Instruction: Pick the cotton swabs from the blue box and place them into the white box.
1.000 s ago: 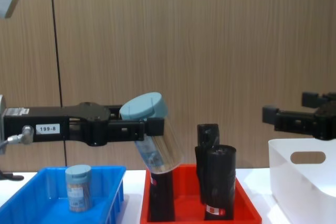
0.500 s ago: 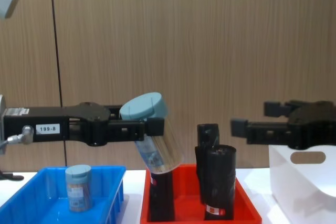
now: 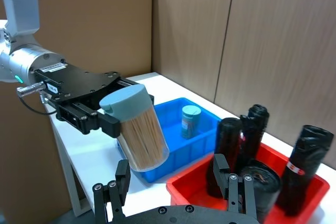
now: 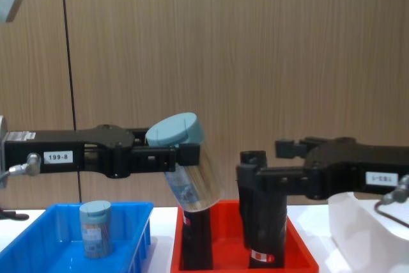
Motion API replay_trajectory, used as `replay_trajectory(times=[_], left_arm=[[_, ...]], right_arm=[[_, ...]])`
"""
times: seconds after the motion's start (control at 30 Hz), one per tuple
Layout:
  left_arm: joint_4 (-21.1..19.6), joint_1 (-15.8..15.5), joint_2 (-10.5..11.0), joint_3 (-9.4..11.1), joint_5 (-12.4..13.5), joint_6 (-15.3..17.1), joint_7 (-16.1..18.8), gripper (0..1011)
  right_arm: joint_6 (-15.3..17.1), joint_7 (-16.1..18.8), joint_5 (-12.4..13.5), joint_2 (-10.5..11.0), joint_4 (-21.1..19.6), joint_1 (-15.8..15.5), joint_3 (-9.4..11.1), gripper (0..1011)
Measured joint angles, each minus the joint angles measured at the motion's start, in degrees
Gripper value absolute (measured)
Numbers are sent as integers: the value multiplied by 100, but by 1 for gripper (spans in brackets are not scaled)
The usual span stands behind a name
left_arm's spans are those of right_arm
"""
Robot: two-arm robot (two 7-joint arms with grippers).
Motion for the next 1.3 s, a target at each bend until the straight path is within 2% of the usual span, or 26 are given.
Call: replay_trajectory(times=[0.67, 1.3], left_arm=[[0, 0, 0, 0, 0, 0, 1, 660], [0, 0, 0, 0, 0, 0, 1, 660]], right_arm=[[-120, 240, -267, -348, 497, 366, -308, 1001], [-528, 240, -683, -517, 700, 491, -560, 1001]])
